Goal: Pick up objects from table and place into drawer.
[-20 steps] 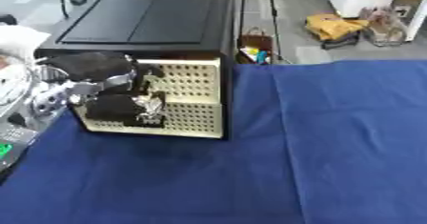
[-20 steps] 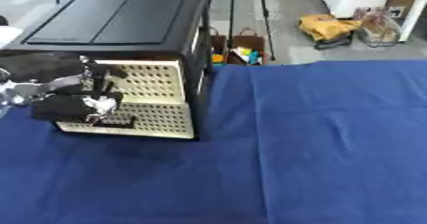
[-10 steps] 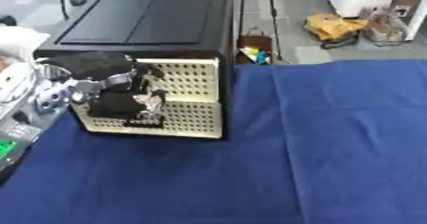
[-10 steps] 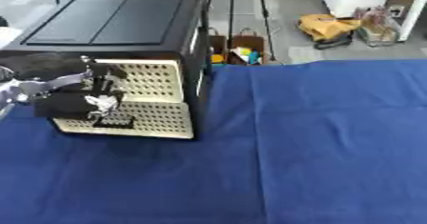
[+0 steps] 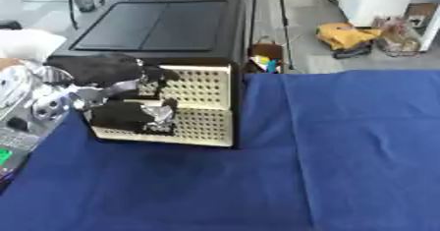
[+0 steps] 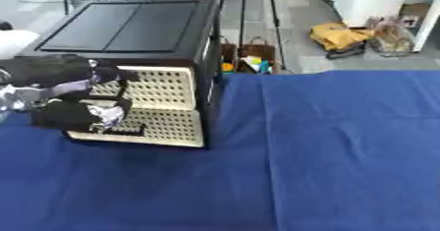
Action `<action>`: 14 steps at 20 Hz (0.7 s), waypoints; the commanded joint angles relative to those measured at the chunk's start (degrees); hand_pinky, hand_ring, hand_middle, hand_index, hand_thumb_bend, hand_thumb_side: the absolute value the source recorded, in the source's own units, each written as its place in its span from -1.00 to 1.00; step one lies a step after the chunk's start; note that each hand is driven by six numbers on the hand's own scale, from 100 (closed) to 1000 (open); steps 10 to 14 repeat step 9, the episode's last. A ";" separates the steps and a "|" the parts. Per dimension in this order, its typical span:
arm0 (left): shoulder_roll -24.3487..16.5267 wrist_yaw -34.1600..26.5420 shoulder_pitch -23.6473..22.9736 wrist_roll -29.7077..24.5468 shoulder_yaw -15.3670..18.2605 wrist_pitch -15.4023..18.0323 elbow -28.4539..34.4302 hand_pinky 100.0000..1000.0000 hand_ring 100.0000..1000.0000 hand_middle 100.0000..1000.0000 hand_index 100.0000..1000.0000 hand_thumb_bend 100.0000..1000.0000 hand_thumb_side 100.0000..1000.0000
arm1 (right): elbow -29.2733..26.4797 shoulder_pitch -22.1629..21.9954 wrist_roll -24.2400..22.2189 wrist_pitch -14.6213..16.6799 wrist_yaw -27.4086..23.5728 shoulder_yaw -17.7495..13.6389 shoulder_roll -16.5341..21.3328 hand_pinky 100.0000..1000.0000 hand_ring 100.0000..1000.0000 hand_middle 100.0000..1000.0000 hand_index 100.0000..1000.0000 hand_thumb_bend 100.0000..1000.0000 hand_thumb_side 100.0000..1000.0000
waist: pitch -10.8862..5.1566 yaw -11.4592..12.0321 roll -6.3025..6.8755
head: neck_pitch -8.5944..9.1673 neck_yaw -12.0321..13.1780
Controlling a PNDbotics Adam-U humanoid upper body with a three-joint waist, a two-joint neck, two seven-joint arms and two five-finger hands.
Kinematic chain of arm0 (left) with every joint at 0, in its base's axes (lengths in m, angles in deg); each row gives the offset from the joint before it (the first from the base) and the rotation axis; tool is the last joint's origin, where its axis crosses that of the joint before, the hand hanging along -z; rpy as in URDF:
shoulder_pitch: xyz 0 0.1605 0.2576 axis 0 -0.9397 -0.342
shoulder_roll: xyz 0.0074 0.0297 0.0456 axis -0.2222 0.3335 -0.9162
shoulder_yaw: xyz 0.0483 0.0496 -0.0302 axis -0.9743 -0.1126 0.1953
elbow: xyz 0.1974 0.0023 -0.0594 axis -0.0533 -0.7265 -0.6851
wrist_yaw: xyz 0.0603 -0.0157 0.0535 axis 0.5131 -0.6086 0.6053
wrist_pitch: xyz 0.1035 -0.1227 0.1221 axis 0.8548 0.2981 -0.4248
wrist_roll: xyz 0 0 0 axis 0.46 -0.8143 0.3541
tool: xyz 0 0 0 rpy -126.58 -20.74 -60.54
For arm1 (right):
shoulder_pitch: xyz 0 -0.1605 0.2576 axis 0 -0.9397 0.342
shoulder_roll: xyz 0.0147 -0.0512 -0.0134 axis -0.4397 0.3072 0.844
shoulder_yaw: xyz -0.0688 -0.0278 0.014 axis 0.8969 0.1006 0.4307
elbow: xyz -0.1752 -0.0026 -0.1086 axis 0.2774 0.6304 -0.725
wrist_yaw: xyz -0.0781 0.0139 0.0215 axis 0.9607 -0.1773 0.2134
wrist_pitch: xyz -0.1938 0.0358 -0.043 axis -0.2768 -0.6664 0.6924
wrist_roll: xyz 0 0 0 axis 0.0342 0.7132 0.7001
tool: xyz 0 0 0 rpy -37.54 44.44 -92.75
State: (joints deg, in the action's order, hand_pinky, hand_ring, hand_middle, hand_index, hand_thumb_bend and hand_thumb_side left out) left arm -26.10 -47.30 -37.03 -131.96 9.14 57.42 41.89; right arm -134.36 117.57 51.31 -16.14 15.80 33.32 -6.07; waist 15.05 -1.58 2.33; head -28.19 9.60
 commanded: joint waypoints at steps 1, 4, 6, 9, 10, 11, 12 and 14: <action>-2.02 -1.35 1.63 -0.44 2.41 2.63 0.94 -1.00 -0.77 0.45 0.98 -1.00 1.00 | -0.88 0.50 0.34 0.04 0.31 -0.54 0.35 0.30 0.58 -0.34 0.26 -0.66 1.00 | -1.53 0.29 -0.10 | -0.54 0.05; -2.13 -3.85 2.20 0.42 4.58 5.36 0.95 -1.00 -0.81 0.34 0.94 -1.00 1.00 | -0.88 0.27 0.61 0.12 0.41 -0.63 0.34 0.30 0.58 -0.33 0.26 -0.67 1.00 | -1.93 0.63 -0.19 | -0.90 -0.21; -2.35 -6.09 2.40 2.10 6.30 7.08 0.95 -1.00 -0.86 0.19 0.87 -1.00 1.00 | -0.88 0.14 0.87 0.18 0.48 -0.74 0.41 0.30 0.58 -0.33 0.26 -0.68 1.00 | -2.12 0.86 -0.27 | -1.10 -0.45; -2.31 -11.62 2.40 7.66 10.08 8.71 0.95 -1.00 -0.94 -0.06 0.78 -1.00 1.00 | -0.88 -0.07 1.41 0.27 0.55 -1.02 0.64 0.30 0.58 -0.33 0.26 -0.68 1.00 | -2.30 1.39 -0.42 | -1.28 -1.04; -2.31 -11.62 2.40 7.66 10.08 8.71 0.95 -1.00 -0.94 -0.06 0.78 -1.00 1.00 | -0.88 -0.07 1.41 0.27 0.55 -1.02 0.64 0.30 0.58 -0.33 0.26 -0.68 1.00 | -2.30 1.39 -0.42 | -1.28 -1.04; -2.31 -11.62 2.40 7.66 10.08 8.71 0.95 -1.00 -0.94 -0.06 0.78 -1.00 1.00 | -0.88 -0.07 1.41 0.27 0.55 -1.02 0.64 0.30 0.58 -0.33 0.26 -0.68 1.00 | -2.30 1.39 -0.42 | -1.28 -1.04; -2.31 -11.62 2.40 7.66 10.08 8.71 0.95 -1.00 -0.94 -0.06 0.78 -1.00 1.00 | -0.88 -0.07 1.41 0.27 0.55 -1.02 0.64 0.30 0.58 -0.33 0.26 -0.68 1.00 | -2.30 1.39 -0.42 | -1.28 -1.04; -2.31 -11.62 2.40 7.66 10.08 8.71 0.95 -1.00 -0.94 -0.06 0.78 -1.00 1.00 | -0.88 -0.07 1.41 0.27 0.55 -1.02 0.64 0.30 0.58 -0.33 0.26 -0.68 1.00 | -2.30 1.39 -0.42 | -1.28 -1.04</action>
